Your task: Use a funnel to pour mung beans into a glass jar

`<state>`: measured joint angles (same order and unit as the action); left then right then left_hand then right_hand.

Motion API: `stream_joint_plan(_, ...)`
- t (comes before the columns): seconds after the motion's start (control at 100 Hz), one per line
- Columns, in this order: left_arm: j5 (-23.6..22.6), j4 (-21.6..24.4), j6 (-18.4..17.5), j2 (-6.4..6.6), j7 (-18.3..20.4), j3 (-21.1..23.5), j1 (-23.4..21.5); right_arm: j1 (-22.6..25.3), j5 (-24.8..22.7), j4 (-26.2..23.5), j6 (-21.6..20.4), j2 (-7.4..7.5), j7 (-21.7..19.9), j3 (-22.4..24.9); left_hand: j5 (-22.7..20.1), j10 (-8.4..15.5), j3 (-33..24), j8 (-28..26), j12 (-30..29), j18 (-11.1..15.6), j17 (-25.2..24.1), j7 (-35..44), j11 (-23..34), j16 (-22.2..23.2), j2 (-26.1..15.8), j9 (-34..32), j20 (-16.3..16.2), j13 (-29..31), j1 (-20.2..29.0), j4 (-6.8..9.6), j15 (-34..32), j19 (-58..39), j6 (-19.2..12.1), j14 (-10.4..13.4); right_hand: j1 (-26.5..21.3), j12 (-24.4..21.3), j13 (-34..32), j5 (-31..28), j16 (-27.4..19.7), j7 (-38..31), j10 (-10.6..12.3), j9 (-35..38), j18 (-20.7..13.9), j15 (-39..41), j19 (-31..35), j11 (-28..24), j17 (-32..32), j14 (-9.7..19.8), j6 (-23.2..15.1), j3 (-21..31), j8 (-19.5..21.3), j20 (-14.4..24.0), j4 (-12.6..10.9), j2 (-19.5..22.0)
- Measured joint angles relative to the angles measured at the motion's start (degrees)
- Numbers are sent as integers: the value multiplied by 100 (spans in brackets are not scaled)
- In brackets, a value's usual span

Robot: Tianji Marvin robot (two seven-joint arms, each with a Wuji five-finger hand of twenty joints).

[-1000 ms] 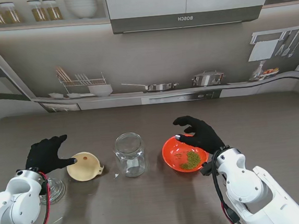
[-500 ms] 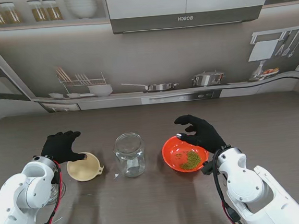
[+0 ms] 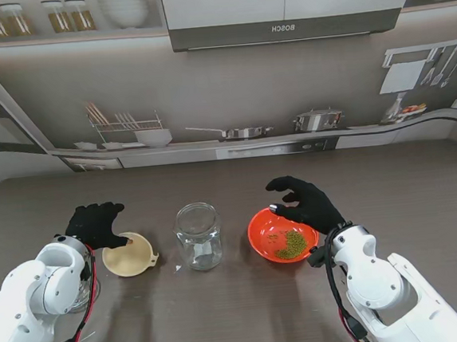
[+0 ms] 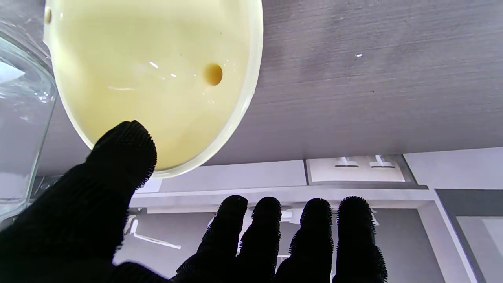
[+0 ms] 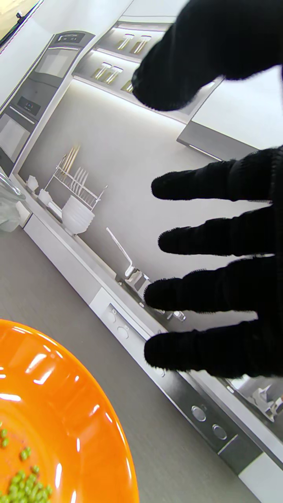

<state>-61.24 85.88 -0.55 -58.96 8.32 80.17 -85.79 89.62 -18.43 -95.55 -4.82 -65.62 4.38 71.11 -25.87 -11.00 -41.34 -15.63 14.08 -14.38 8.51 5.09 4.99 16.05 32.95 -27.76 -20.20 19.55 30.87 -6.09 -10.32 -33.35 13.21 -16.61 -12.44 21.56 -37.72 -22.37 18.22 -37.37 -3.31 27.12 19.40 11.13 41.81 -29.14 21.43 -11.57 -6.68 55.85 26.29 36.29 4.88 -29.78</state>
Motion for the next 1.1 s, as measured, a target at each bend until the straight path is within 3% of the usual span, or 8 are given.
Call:
stream_joint_plan(0.06, 0, -40, 33, 9, 4, -61, 33, -2, 3, 4, -1, 0, -3, -4, -5, 0, -93, 0, 27, 27, 75, 0, 28, 0, 196, -4, 0, 26, 1, 0, -21, -173, 59, 1, 0, 0, 0, -1, 0, 0, -1, 0, 0, 0, 0, 0, 0, 0, 1, 0, 0, 0, 0, 0)
stream_joint_plan(0.22, -6, -198, 103, 17, 44, -201, 152, -5, 9, 6, -1, 2, -24, -13, -125, -109, -213, -12, 147, 79, 300, -3, 125, 87, 254, -201, -72, 394, 1, 0, -222, -628, 161, 50, 0, 0, 0, -1, 0, 0, -2, 0, 0, 0, 0, 0, 0, 0, 3, 0, 0, 0, 0, 0)
stream_joint_plan(0.69, 113, -632, 239, 19, -118, -501, 382, -3, 39, 6, 0, 2, -42, -29, -529, -282, -415, -57, 356, 147, 780, 177, 298, 279, 245, -638, -305, 1020, 61, 0, -595, -1321, 320, 110, 0, 0, 0, -8, 0, 0, -6, 0, 0, 0, -2, 0, 0, 0, 13, 0, 0, 0, 0, 0)
stream_joint_plan(0.9, 184, -871, 239, 15, -496, -665, 515, -1, 41, 3, 0, 3, -52, -35, -1377, -359, -920, -376, 720, 278, 1372, 676, 721, 565, 250, -1472, -499, 1766, 536, -58, -1085, -1999, 303, 205, 0, 0, 0, -8, 0, 0, -7, 0, 0, 0, -3, 0, 0, 0, 14, 0, 0, 0, 0, 0)
stream_joint_plan(1.01, 219, -1205, 248, -9, -1058, -844, 656, -1, 42, 3, 0, 3, -53, -41, -1922, -272, -1043, -635, 865, 286, 1785, 1039, 867, 728, 252, -2098, -548, 2382, 694, -59, -1318, -2404, 115, 217, 0, 0, 0, -8, 0, 0, -8, 0, 0, 0, -4, 0, 0, 0, 14, 63, 0, 0, 0, 0)
stream_joint_plan(1.1, 307, -1409, 257, -37, -1194, -929, 750, -1, 47, 3, 0, 3, -59, -47, -2300, -170, -1092, -883, 1020, 286, 2137, 1384, 1014, 886, 313, -2563, -580, 2842, 792, -68, -1516, -2709, -76, 272, 0, 0, 0, -9, 0, 0, -9, 0, 0, 1, -4, 0, 0, 0, 15, 63, 0, 0, 0, 0)
